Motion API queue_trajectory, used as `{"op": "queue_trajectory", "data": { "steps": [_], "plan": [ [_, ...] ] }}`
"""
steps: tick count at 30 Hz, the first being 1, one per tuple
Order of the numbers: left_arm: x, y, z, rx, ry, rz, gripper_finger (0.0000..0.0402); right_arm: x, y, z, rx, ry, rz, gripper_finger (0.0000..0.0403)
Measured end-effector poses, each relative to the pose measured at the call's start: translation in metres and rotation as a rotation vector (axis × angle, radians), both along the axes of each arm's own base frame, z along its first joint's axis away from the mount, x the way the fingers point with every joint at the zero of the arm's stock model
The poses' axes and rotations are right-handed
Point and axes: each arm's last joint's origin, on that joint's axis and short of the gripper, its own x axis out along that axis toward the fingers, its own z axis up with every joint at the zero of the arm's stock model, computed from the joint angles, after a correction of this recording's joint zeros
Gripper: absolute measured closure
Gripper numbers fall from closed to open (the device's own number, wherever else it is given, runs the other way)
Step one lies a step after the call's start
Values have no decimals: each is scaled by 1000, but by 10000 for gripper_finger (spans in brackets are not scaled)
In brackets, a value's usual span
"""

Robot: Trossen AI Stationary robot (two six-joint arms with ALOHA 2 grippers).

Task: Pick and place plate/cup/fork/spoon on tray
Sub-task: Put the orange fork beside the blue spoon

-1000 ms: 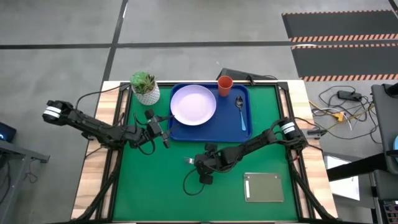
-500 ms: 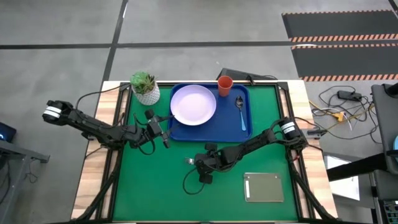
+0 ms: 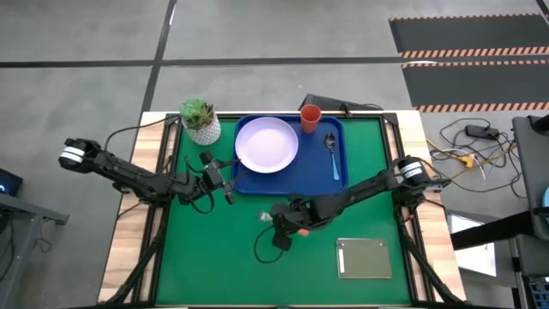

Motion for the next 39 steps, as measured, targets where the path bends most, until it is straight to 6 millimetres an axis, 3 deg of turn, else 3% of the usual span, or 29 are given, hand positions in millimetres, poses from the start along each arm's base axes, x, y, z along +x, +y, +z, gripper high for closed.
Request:
{"op": "queue_trajectory", "data": {
  "steps": [6, 10, 22, 31, 39],
  "plan": [
    [0, 0, 0, -2, -2, 0, 233, -13, -28, 44, 81, -62, -215, 393],
    [0, 0, 0, -2, -2, 0, 233, -17, -46, 56, 38, -138, -437, 393],
    [0, 0, -1, -2, 3, 0, 233, -14, -77, 50, 1, -228, -765, 393],
    [0, 0, -1, 0, 2, 0, 233, -34, -100, 39, -44, -95, -1010, 393],
    [0, 0, 2, 0, -5, 0, 233, -44, -133, 20, -27, 10, -1082, 394]
  ]
}}
